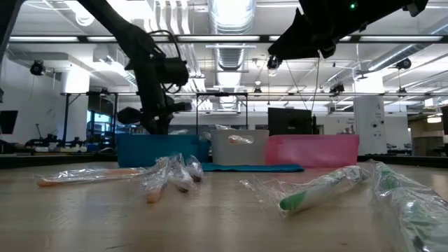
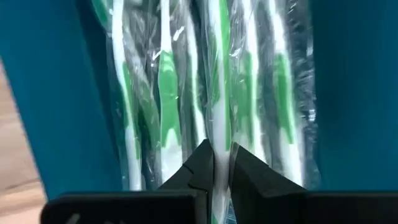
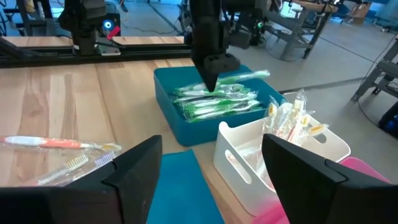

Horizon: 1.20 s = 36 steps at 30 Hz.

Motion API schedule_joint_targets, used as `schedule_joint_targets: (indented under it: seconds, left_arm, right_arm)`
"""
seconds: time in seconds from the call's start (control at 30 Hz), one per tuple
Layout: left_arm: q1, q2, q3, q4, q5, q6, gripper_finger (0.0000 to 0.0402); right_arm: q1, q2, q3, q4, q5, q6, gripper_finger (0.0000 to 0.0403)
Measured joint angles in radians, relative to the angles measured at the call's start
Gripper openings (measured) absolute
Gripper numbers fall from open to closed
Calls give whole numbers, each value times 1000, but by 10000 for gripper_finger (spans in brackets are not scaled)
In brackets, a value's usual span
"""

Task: Pick & Place Toothbrushes
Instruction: Put the right green toothbrush into the blue bin, then put the left orange toothbrush into the white bin

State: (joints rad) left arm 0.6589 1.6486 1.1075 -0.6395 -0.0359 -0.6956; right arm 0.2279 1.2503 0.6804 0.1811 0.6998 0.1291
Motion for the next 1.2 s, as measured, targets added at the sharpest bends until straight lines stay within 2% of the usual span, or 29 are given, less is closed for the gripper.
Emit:
schedule_joint_targets:
  seconds: [0.47,0.8,1.0,1.2]
  left_arm:
    - [13,103,-1,4,42,-20,37]
    - [14,101,0,5,44,-9,123]
    - [15,101,78,-130,108,59,163]
    - [10,101,227,-348,126,115,171]
  right_arm:
    - [0,0,0,-16,0,3,293]
    - [0,0,0,-21,0,3,271]
    - [0,0,0,-21,0,2,252]
    - [0,0,0,-21,0,2,240]
